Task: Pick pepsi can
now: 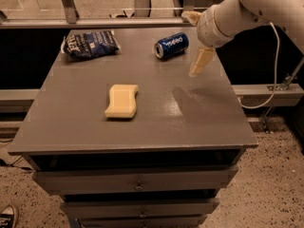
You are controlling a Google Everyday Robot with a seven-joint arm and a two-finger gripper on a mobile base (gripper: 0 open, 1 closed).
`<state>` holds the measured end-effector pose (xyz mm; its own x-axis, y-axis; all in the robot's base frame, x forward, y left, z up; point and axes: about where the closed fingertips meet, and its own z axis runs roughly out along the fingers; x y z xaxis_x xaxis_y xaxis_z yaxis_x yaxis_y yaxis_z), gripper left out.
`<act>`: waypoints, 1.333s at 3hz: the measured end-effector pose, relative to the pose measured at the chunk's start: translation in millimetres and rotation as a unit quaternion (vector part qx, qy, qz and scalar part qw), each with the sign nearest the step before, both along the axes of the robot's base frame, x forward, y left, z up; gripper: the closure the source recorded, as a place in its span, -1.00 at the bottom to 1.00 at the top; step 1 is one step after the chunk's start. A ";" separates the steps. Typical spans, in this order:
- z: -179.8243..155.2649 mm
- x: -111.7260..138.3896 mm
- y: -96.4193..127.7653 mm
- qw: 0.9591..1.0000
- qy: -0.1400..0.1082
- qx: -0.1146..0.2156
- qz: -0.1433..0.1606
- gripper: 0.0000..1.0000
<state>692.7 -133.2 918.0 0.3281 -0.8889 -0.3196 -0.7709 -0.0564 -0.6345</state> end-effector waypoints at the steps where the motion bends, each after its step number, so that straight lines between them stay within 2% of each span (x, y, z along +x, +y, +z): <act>1: -1.9 22.2 5.3 0.999 0.001 0.041 0.007 -1.00; 2: 5.9 42.9 11.6 0.995 0.001 0.098 0.003 -1.00; 3: 12.0 58.0 18.4 0.987 -0.001 0.159 -0.008 -1.00; 4: 10.0 68.3 24.8 0.983 0.000 0.185 -0.022 -1.00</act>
Offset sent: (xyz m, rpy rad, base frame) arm 0.0711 0.0130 0.0234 0.3548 -0.0087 -0.0266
